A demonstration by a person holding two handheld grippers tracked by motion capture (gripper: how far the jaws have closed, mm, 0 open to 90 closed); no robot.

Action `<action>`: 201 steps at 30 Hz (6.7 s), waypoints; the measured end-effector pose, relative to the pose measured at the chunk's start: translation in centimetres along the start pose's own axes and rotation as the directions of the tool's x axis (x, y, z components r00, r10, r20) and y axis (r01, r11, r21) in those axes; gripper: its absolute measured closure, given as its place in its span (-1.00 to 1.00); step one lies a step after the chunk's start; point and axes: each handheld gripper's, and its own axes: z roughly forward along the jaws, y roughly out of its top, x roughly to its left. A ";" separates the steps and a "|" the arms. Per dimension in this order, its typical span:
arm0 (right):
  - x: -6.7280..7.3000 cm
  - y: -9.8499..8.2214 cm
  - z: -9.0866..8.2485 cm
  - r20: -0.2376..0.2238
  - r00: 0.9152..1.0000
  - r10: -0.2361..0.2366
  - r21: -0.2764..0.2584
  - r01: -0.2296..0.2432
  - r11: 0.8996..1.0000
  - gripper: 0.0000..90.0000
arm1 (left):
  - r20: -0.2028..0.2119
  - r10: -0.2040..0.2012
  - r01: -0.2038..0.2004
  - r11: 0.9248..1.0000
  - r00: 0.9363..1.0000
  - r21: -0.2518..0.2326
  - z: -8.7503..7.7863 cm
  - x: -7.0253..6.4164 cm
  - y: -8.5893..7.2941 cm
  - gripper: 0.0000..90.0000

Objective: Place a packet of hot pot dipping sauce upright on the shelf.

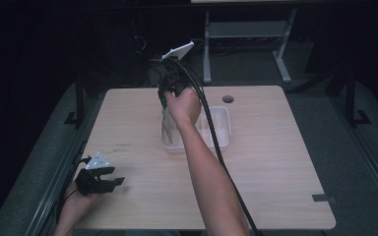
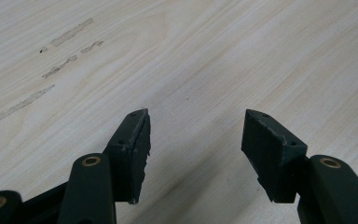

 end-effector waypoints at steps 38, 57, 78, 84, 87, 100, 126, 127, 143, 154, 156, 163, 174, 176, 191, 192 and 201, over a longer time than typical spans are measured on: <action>-2.9 -1.0 0.6 0.038 0.999 -0.007 0.042 0.006 0.999 0.91 | -0.005 0.003 -0.003 1.000 1.000 0.008 0.1 0.0 0.0 -0.10; -5.0 -2.0 -0.7 0.081 0.996 -0.033 0.055 0.029 0.998 0.62 | -0.006 0.009 -0.009 1.000 1.000 0.016 0.2 -0.1 0.0 -0.10; -7.7 -3.2 -2.5 0.120 0.992 -0.032 0.047 0.027 0.999 0.44 | -0.010 0.001 -0.001 1.000 1.000 0.015 0.2 0.0 0.0 -0.13; -8.5 -3.6 -3.1 0.136 0.990 -0.034 0.048 0.027 0.998 0.42 | -0.013 0.002 -0.002 1.000 1.000 0.012 0.2 0.0 0.0 -0.15; -9.1 -3.9 -3.4 0.141 0.990 -0.031 0.048 0.024 0.999 0.40 | -0.013 -0.003 0.003 1.000 1.000 0.010 0.2 0.0 0.0 -0.15; -12.0 -5.4 -4.9 0.153 0.988 -0.001 0.045 -0.006 0.999 0.34 | -0.017 0.001 -0.001 1.000 1.000 0.016 0.4 -0.2 0.0 -0.20; -15.9 -8.7 -6.5 0.194 0.981 -0.002 0.065 -0.011 0.998 0.21 | -0.026 -0.002 0.003 1.000 1.000 0.026 0.5 -0.2 0.0 -0.25; -16.1 -8.8 -6.5 0.194 0.981 0.000 0.066 -0.013 0.998 0.20 | -0.027 -0.002 0.003 1.000 1.000 0.025 0.5 -0.2 0.0 -0.26; -19.1 -11.3 -7.6 0.192 0.981 0.037 0.063 -0.050 0.997 0.18 | -0.029 -0.002 0.002 1.000 1.000 0.027 0.6 -0.3 0.0 -0.28; -20.3 -12.8 -8.0 0.196 0.980 0.040 0.069 -0.054 0.996 0.16 | -0.032 -0.002 0.003 1.000 0.999 0.030 0.6 -0.4 0.0 -0.29; -20.4 -13.0 -8.0 0.207 0.978 0.034 0.080 -0.051 0.995 0.14 | -0.033 -0.002 0.003 1.000 0.999 0.030 0.7 -0.4 0.0 -0.29; -20.8 -13.7 -8.4 0.201 0.979 0.027 0.070 -0.042 0.997 0.12 | -0.036 -0.001 0.002 1.000 0.999 0.027 0.6 -0.4 0.0 -0.30; -22.0 -15.3 -8.6 0.186 0.981 0.046 0.065 -0.059 0.996 0.07 | -0.036 0.001 0.000 1.000 0.999 0.031 0.7 -0.4 0.0 -0.30; -22.2 -15.6 -8.7 0.183 0.982 0.050 0.061 -0.062 0.996 0.07 | -0.036 0.000 0.001 1.000 0.999 0.031 0.7 -0.4 0.0 -0.30; -23.7 -18.2 -9.3 0.166 0.984 0.070 0.043 -0.078 0.996 0.00 | -0.037 0.002 -0.001 1.000 0.999 0.031 0.8 -0.5 0.1 -0.34; -23.7 -18.2 -9.3 0.166 0.984 0.070 0.043 -0.078 0.996 0.00 | -0.037 0.004 -0.002 0.999 0.999 0.033 0.8 -0.5 0.1 -0.34; -24.5 -19.7 -9.2 0.164 0.983 0.080 0.045 -0.089 0.995 -0.03 | -0.038 0.014 -0.012 0.999 0.999 0.043 1.0 -0.7 0.1 -0.38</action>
